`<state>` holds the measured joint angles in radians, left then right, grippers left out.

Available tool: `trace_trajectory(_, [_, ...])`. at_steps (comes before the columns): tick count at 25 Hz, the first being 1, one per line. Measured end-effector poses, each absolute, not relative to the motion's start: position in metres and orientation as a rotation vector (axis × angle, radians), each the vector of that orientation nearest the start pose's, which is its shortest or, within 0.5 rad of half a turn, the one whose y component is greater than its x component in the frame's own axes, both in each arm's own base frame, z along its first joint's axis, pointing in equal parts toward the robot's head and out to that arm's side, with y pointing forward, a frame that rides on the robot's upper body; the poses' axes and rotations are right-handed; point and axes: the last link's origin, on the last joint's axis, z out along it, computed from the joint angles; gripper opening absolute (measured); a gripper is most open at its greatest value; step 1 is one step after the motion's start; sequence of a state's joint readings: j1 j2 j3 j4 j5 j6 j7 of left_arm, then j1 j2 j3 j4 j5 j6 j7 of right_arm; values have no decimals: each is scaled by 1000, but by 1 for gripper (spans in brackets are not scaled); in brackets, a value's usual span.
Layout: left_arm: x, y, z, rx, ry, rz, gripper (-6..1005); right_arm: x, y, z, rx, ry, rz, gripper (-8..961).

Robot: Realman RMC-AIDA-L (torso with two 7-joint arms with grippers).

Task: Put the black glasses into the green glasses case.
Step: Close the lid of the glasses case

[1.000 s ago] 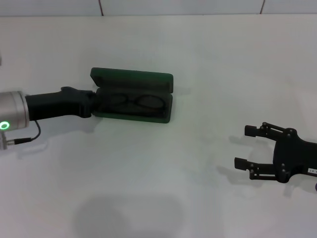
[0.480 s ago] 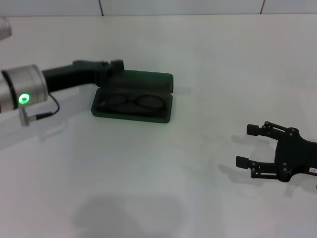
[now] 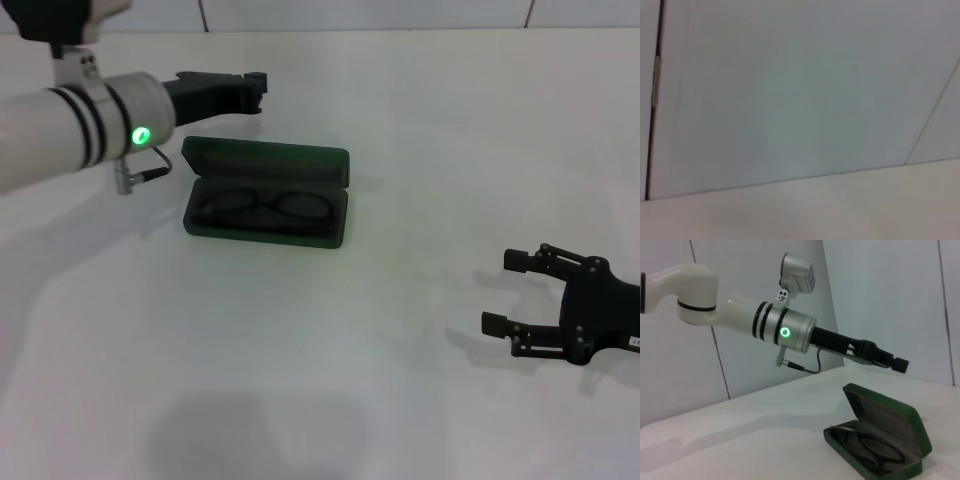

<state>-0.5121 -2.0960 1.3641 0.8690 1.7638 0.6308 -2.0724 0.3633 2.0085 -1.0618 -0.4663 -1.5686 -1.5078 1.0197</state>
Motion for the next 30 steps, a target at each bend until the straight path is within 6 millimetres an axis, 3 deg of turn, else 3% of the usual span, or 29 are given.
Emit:
trace_trajectory(8, [-216,409,-59,-2110,-1038,-453,1,298,281,-18,-2676,441,791,883])
trace_trajectory(30, [-232,387,-57,-2146,-1091,-436,1,298,287,-19,-2671,433,763,883])
